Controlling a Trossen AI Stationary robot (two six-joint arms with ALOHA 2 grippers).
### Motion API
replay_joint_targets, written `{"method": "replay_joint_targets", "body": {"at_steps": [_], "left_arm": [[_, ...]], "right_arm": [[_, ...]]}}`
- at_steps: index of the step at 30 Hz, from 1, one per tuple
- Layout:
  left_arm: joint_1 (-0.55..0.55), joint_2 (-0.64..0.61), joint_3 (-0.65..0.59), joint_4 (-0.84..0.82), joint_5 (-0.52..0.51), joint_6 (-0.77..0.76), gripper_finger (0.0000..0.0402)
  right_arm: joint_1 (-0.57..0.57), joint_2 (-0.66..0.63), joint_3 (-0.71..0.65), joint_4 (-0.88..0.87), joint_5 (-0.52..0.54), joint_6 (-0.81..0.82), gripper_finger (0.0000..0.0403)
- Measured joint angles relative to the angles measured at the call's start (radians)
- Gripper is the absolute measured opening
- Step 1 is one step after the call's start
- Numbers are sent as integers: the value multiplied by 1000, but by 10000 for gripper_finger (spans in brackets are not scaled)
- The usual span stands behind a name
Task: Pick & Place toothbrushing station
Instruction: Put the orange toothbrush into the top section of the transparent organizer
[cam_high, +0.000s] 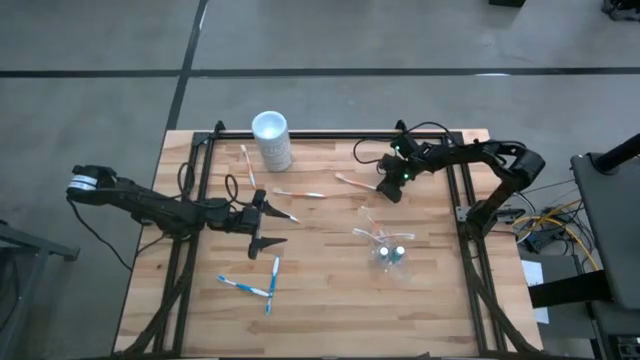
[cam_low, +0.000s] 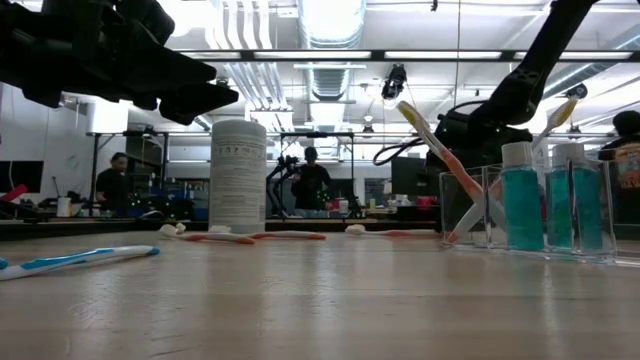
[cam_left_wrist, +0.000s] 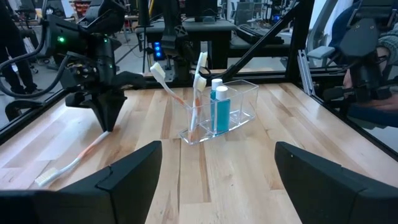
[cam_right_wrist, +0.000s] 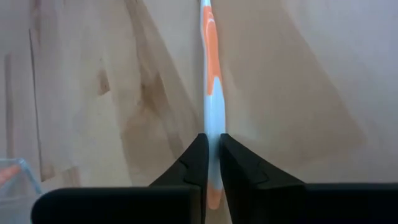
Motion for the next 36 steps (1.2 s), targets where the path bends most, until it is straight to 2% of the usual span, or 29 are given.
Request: {"method": "replay_joint_targets", "body": {"at_steps": [8,19,27,36], "left_arm": [[0,0,0,0,0,0,319],[0,0,0,0,0,0,319],[0,0,0,0,0,0,319],[0,0,0,0,0,0,319]], "right_arm": [[0,-5,0,-69,-6,9,27],[-1,-32,-56,-89,-77,49,27],[0,-160,-145,-94,-19,139,27],[0,-360,-281,-88,69,338,27]]}}
